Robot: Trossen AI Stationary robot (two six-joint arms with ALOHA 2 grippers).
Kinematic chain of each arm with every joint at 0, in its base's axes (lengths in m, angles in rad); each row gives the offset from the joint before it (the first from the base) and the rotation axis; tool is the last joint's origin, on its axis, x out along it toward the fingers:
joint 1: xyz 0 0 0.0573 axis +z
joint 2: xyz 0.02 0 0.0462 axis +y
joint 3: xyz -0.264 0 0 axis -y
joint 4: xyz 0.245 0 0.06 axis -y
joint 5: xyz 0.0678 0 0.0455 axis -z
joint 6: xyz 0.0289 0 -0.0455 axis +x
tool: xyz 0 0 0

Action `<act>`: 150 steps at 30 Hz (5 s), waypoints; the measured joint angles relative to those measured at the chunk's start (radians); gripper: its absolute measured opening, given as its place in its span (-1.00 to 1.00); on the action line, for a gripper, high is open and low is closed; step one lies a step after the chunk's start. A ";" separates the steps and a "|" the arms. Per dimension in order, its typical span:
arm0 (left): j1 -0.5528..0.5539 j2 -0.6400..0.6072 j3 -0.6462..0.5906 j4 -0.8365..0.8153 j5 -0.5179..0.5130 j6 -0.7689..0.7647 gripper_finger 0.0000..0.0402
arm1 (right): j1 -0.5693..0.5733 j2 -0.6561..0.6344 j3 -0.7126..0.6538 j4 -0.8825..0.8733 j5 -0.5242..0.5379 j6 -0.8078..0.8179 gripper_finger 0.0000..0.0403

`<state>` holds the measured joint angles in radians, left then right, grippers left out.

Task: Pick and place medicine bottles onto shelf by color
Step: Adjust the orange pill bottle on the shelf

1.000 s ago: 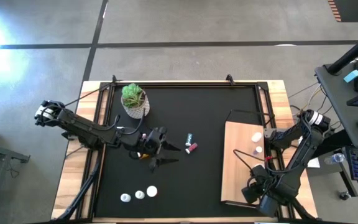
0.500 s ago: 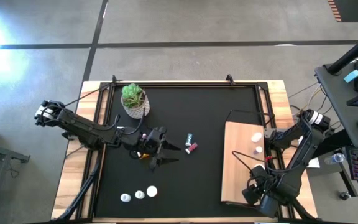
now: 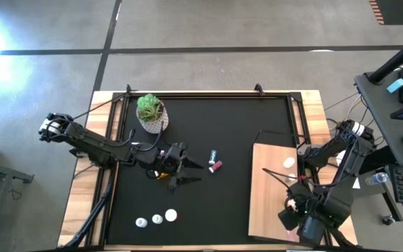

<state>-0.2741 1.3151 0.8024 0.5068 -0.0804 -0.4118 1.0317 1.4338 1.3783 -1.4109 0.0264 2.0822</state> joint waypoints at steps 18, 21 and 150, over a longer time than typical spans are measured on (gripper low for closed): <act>0.000 0.000 0.000 0.000 -0.007 -0.002 0.03 | 0.000 0.000 0.027 -0.014 -0.019 0.075 0.16; 0.000 0.000 0.000 0.000 -0.007 -0.001 0.03 | 0.000 0.000 0.043 -0.015 -0.027 0.083 0.16; -0.002 -0.001 -0.011 -0.079 0.025 -0.004 0.03 | -0.063 -0.092 -0.511 0.883 -0.374 0.264 0.11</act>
<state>-0.2763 1.3140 0.7914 0.4274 -0.0559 -0.4156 0.9684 1.3413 0.8676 -0.5282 -0.3476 2.3466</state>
